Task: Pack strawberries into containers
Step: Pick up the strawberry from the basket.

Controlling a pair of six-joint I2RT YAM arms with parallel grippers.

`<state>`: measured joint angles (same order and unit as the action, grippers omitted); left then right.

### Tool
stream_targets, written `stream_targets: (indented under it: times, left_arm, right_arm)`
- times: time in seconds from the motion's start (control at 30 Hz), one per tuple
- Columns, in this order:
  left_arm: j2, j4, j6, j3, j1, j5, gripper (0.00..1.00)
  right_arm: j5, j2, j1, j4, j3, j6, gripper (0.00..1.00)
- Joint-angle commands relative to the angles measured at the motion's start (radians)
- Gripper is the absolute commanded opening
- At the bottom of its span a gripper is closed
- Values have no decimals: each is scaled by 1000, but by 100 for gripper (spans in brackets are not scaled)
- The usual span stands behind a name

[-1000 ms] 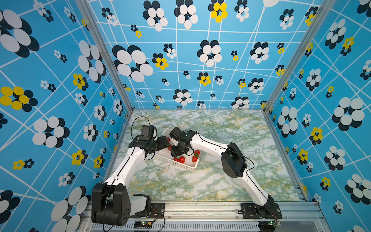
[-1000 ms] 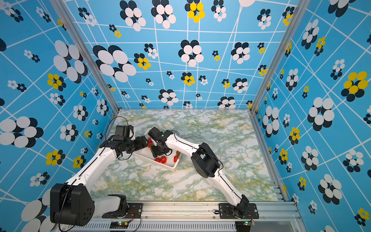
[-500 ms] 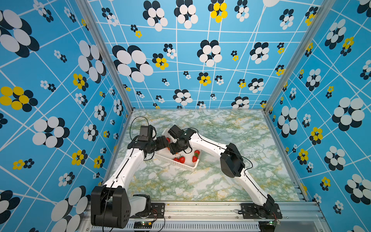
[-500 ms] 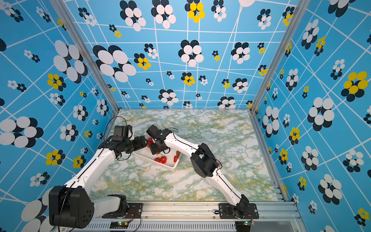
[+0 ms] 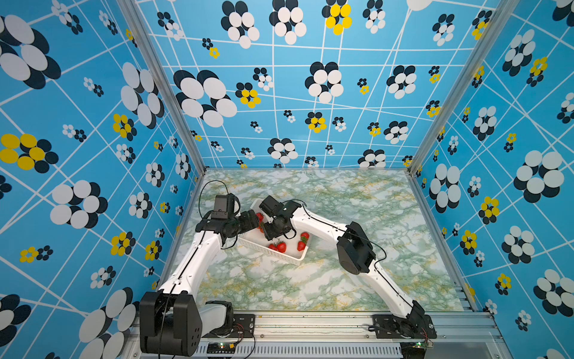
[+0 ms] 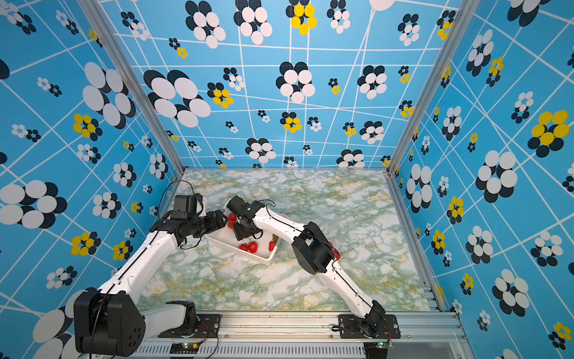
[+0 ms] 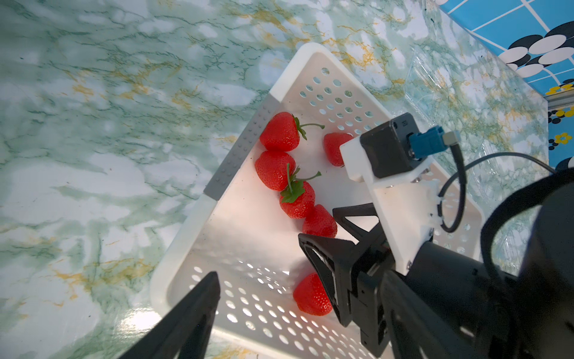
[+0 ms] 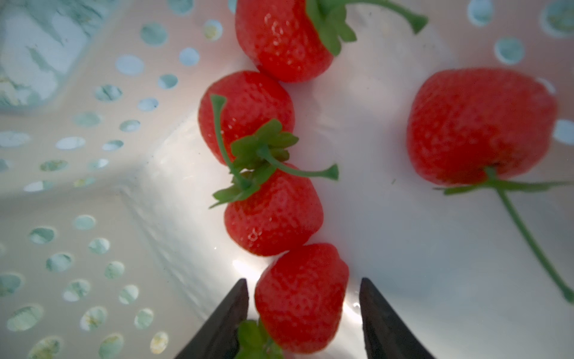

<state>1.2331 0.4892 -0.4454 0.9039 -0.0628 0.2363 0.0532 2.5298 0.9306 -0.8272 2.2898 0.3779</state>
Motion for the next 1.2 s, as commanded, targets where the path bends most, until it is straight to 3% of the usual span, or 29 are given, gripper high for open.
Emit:
stream_targets:
  times: [0.0,0.67,0.8,1.17]
  left_arm:
    - [-14,-1,5,-17,10,7,83]
    - [-9,-17,0,-25,10,26,82]
    - [-4,-22,-4,-22,9,31,83]
    - [-11,-17,-4,-17,4,34,82]
  right_arm:
    - [-20,32,-7,-15,27,-8,58]
    - [-42,14,-17,-29,24,-24,30]
    - [-51,-46,-22,20,-63,-23,29]
    - [-70,-110,-35,34,-107,-20,24]
